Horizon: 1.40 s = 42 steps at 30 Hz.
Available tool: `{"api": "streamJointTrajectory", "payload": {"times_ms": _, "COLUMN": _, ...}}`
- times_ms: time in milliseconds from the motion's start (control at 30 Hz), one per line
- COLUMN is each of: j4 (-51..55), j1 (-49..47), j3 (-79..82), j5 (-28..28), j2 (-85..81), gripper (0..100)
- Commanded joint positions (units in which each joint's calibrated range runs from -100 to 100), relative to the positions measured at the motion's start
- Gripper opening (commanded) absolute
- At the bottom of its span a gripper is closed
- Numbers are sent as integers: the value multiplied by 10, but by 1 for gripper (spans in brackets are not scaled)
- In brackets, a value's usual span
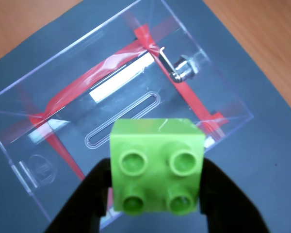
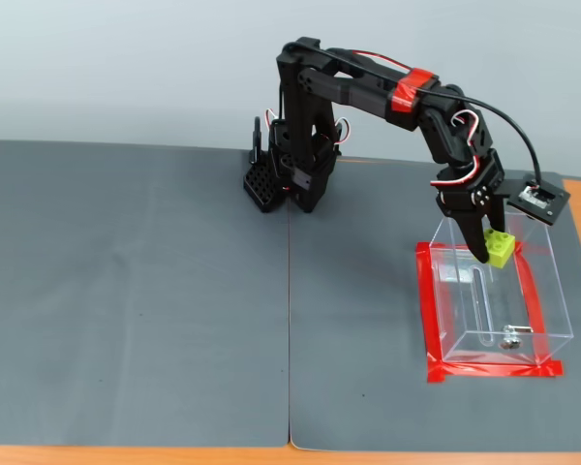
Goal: Pick the green lego block and place it into the transparent box
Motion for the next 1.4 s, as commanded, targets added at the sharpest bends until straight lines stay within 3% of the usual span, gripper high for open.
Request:
{"api": "streamJointTrajectory", "payload": {"times_ms": 0, "j4": -6, "j1": -24, "j3": -34, "j5": -2, "j2": 8, "gripper": 4}}
{"api": "streamJointTrajectory", "payload": {"times_ms": 200, "j4": -9, "j1": -43, "j3": -35, "j5": -2, "j2": 28, "gripper": 5}}
{"api": "streamJointTrajectory", "payload": {"times_ms": 433, "j4": -33, "j1": -43, "j3": -35, "j5": 0, "j2": 26, "gripper": 22}}
{"api": "streamJointTrajectory", "payload": {"times_ms": 633, "j4": -33, "j1": -39, "j3": -35, "j5": 0, "j2": 22, "gripper": 25}}
{"api": "streamJointTrajectory", "payload": {"times_ms": 1033, "j4": -24, "j1": -37, "j3": -78, "j5": 0, "j2": 19, "gripper": 23}}
{"api": "streamJointTrajectory", "payload": {"times_ms": 1267, "j4": 54, "j1": -27, "j3": -170, "j5": 3, "j2": 19, "gripper": 2}}
{"api": "streamJointTrajectory", "payload": {"times_ms": 1367, "j4": 100, "j1": -16, "j3": -189, "j5": 3, "j2": 14, "gripper": 2}}
